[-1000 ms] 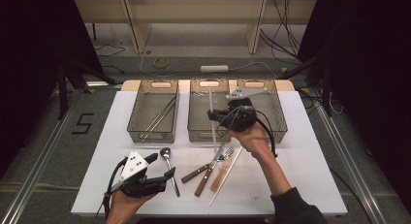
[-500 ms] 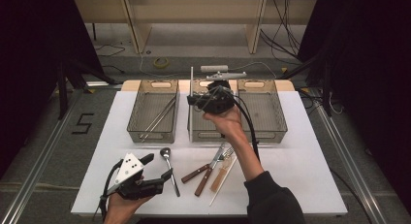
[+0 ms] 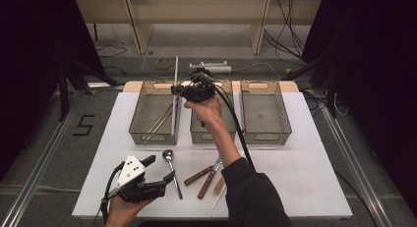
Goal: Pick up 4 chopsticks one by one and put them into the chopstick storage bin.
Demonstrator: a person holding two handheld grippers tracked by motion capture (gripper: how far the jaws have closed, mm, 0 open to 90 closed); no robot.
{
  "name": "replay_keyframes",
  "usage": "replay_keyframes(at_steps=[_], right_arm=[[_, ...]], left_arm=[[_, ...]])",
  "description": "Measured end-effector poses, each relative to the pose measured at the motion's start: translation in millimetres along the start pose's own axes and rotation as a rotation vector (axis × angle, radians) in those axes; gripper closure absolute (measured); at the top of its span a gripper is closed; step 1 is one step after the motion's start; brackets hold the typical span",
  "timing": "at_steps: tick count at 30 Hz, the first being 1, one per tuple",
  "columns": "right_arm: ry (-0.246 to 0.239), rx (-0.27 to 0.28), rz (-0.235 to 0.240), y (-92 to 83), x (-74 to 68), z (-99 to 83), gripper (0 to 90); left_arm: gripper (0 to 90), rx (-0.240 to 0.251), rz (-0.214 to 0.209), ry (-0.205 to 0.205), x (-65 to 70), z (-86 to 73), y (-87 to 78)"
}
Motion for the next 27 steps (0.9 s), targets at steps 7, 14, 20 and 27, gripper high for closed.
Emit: replay_keyframes(at_steps=[7, 14, 20, 27], right_arm=[[0.027, -0.008, -0.02, 19.6, 6.3, 4.0, 86.2], [0.024, -0.041, -0.063, 37.5, 12.1, -1.9, 86.1], [0.039, -0.077, -0.09, 52.1, 17.9, -12.9, 86.1], [0.057, -0.101, -0.105, 65.2, 17.9, -22.7, 86.1]], left_arm=[[19.4, -0.007, -0.007, 0.013, 4.3, -0.8, 0.8], [19.4, -0.005, -0.007, 0.01, 4.1, -0.4, 0.2], [19.4, -0.003, -0.008, 0.019, 5.4, -0.4, 0.5], [19.4, -0.001, -0.006, 0.012, 5.1, 0.0, -0.1]])
Point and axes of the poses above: each handheld gripper's, and its own axes: y roughly forward along the jaws, z roughly out of its top, x roughly to its right, the point moved 6 cm from there along y, roughly forward along the jaws, and after that the axes turned 5 degrees about -y, right-handed, at the moved point
